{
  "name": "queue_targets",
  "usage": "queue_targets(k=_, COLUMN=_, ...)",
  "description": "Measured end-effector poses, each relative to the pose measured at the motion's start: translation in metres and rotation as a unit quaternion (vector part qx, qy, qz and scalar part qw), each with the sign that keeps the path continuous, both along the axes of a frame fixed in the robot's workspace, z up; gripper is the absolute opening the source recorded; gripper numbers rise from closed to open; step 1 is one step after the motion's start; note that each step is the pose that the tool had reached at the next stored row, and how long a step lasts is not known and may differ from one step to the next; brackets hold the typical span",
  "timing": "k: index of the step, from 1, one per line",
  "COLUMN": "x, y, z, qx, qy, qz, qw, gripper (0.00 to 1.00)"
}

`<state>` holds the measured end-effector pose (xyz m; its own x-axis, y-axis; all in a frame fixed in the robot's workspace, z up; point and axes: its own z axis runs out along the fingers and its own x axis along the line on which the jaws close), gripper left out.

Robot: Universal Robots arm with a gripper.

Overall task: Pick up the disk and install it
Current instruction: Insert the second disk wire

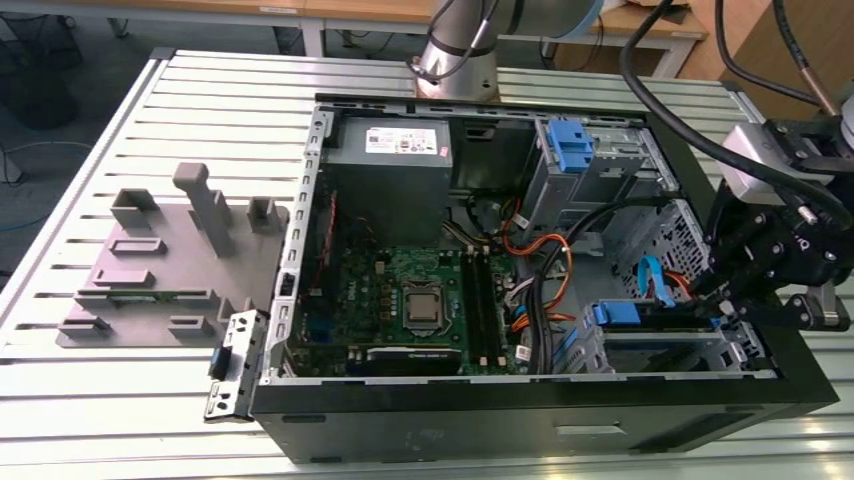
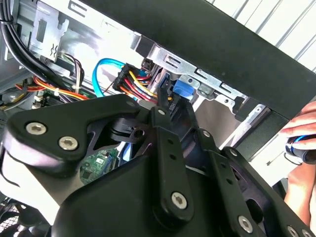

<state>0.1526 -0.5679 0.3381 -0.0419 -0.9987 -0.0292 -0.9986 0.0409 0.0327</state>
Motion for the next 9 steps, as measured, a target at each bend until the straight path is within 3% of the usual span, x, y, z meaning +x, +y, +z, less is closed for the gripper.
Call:
queue_targets(k=6, x=-0.0005, y=0.0000, z=-0.0008, qx=-0.0023, qy=0.0000, qz=0.000, qw=1.00000, gripper=0.30)
queue_targets(k=9, x=-0.0021, y=0.0000, z=-0.0022, qx=-0.0051, qy=0.0000, qz=0.000, qw=0.99999, gripper=0.30)
